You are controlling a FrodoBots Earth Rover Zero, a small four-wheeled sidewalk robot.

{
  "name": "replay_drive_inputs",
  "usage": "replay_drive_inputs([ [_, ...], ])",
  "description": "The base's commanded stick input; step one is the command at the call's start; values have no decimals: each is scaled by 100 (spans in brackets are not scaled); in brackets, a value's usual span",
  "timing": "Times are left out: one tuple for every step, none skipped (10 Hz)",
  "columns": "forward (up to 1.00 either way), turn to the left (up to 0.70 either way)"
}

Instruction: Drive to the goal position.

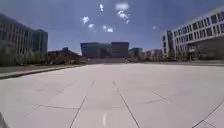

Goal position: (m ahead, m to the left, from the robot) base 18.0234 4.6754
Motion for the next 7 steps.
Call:
replay_drive_inputs([
  [50,0],
  [50,0],
  [50,0],
  [50,0],
  [50,0],
  [50,0],
  [50,0],
])
